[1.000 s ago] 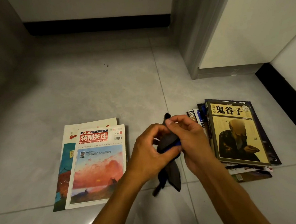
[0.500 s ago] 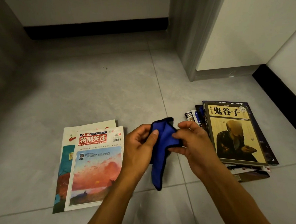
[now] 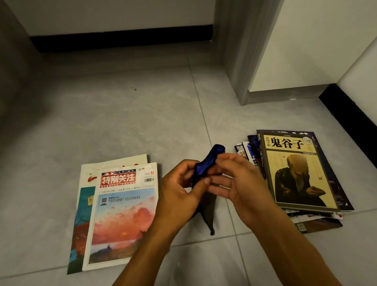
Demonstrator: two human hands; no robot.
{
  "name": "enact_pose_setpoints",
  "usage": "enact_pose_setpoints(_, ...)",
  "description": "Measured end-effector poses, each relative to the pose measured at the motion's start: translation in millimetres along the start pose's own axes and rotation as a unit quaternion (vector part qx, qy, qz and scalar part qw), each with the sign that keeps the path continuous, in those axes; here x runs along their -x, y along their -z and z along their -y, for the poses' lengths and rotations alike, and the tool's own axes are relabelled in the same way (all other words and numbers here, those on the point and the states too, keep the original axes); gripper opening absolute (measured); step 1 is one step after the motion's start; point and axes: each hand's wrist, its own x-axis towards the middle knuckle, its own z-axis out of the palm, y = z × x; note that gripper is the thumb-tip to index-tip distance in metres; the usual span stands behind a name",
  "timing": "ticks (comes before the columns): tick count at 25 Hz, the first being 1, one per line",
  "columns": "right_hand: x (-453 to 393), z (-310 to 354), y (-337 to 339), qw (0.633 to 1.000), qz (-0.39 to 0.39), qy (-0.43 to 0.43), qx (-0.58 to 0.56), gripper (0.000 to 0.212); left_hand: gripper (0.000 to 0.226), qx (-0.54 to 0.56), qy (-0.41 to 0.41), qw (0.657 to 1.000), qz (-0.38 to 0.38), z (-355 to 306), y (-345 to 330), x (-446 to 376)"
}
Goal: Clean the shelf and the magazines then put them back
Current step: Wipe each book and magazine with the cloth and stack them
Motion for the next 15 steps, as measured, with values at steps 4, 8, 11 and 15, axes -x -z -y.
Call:
enact_pose_setpoints(4, -16.8, -5.3, 18.8, 0.978, -0.058, 0.14, 0.141, 0.034, 0.016, 0.145, 0.093, 0.985, -0.026, -10.6, 3.6, -4.3)
enact_pose_setpoints(8, -18.0, -19.5, 32.7, 0.988, 0.12, 0.021, 0.098, 0.041, 0.012, 0.207, 0.155, 0.965, -0.045, -12.6, 13.0, -13.5)
enact_pose_setpoints(11, -19.2, -25.6, 31.1, 0.992, 0.077, 0.033, 0.098, 0.033, 0.035, 0.173, 0.159, 0.971, -0.054, -10.0, 17.8, -17.1)
enact_pose_setpoints(15, -28.1, -30.9, 33.3, 0.991, -0.005, 0.05, 0.121, 0.032, 0.055, 0.088, 0.126, 0.988, -0.022, 3.5, 18.0, -9.5)
